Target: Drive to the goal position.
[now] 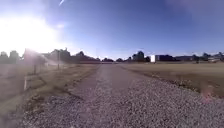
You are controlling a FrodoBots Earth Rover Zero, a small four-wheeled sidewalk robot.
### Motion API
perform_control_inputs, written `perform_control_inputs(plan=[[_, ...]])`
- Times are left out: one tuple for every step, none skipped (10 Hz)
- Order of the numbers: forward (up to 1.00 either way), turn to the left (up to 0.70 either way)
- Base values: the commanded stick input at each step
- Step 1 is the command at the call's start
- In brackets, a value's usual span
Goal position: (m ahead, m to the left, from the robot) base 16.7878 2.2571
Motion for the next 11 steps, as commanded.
perform_control_inputs(plan=[[0.50, 0.00], [0.50, 0.00], [0.50, 0.00], [0.50, 0.00], [0.50, 0.00], [0.50, 0.00], [0.50, 0.00], [0.50, 0.00], [0.50, 0.00], [0.50, 0.00], [0.50, 0.00]])
